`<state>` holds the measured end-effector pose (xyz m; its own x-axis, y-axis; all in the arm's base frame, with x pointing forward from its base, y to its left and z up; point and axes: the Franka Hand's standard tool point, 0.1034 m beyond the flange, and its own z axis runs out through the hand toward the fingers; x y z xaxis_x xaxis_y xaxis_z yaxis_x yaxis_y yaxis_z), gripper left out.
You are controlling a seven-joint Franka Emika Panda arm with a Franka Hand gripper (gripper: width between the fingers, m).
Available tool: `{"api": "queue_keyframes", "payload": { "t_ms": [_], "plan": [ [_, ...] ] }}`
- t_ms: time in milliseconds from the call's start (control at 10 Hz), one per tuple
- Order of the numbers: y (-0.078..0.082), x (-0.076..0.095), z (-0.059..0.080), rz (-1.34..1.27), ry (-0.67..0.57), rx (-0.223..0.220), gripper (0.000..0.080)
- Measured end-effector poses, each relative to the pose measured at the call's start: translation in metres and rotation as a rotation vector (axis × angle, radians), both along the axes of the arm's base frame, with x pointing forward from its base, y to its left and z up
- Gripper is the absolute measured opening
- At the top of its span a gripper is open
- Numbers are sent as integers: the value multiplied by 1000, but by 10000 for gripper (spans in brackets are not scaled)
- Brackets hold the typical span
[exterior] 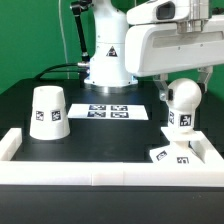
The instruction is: Assemble lamp
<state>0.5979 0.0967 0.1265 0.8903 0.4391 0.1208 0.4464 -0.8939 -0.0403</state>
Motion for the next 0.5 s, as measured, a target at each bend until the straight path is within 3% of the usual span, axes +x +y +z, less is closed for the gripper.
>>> {"api": "queue_keyframes", "payload": {
  "t_ms": [200,500],
  "plan": [
    [0,0,0,-17,2,2,575],
    [3,0,1,-273,23,32,577]
  ]
}}
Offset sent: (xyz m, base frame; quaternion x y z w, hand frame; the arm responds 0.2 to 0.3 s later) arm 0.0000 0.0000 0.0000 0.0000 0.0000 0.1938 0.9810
